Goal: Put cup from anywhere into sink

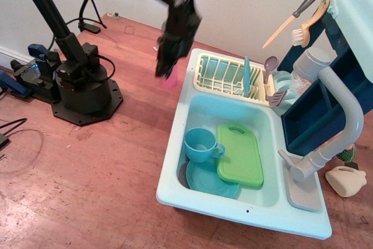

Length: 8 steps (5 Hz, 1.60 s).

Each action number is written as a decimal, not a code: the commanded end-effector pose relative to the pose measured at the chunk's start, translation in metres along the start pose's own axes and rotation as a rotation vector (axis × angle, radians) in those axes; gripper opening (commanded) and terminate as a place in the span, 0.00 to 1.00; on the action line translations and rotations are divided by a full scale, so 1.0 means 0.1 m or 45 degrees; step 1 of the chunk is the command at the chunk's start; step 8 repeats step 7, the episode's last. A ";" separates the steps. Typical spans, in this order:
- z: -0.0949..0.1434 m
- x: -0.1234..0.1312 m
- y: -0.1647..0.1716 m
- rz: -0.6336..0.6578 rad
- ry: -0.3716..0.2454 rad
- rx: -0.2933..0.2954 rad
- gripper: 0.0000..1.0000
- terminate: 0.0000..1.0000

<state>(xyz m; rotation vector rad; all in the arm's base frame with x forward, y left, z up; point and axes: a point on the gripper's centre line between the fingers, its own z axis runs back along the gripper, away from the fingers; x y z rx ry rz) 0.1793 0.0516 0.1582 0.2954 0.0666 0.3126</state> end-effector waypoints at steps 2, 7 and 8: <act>0.49 0.63 -0.07 -0.152 -0.069 0.023 0.00 0.00; 0.32 0.57 -0.72 -0.314 -0.105 -0.225 1.00 1.00; 0.32 0.57 -0.72 -0.314 -0.105 -0.225 1.00 1.00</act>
